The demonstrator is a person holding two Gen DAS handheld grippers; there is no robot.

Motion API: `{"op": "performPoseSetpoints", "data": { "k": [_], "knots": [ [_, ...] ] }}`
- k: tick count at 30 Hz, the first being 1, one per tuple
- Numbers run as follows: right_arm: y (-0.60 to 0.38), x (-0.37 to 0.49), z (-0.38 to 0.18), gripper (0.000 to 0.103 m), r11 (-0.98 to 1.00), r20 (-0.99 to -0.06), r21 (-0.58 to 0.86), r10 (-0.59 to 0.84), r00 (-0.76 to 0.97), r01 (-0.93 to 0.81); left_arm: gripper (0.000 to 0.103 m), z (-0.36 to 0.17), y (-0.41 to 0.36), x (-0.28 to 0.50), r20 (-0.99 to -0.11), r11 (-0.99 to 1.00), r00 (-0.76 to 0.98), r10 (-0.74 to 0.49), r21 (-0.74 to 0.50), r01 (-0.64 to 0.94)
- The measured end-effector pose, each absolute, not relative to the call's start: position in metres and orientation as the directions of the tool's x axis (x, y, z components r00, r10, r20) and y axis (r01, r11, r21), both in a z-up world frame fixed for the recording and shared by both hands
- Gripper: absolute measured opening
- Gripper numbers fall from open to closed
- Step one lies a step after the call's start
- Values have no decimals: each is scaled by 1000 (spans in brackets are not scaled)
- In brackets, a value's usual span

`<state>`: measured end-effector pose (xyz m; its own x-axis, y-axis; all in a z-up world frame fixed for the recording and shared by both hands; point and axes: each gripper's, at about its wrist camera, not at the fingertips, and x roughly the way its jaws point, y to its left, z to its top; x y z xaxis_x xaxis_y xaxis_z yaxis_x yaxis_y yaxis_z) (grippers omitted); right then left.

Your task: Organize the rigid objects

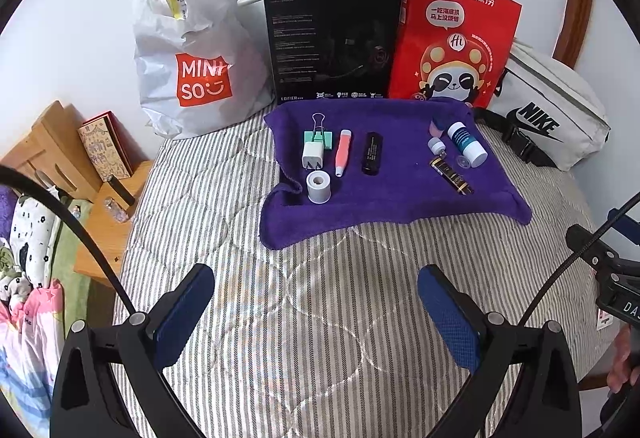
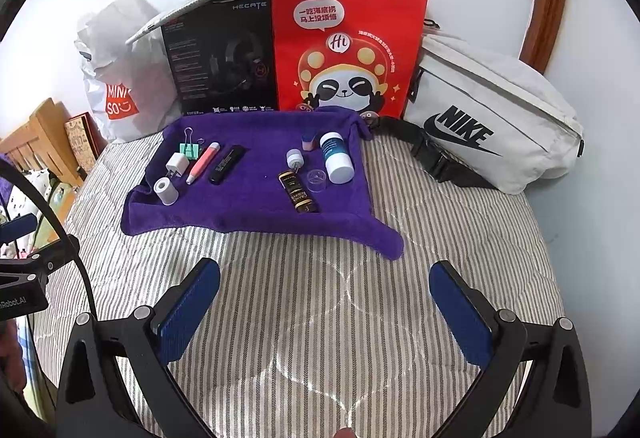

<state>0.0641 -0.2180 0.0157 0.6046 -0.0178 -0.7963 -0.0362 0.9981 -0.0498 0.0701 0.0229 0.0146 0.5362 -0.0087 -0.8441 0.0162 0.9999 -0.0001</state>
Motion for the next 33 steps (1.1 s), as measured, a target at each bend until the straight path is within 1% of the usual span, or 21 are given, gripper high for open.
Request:
{"op": "performPoseSetpoints", "data": {
  "k": [33],
  "knots": [
    [-214,62,15,103,997,-800,-63,-21,600,-50,103,15,27,69,-843,1000,538,-7,-1,10]
  ]
}}
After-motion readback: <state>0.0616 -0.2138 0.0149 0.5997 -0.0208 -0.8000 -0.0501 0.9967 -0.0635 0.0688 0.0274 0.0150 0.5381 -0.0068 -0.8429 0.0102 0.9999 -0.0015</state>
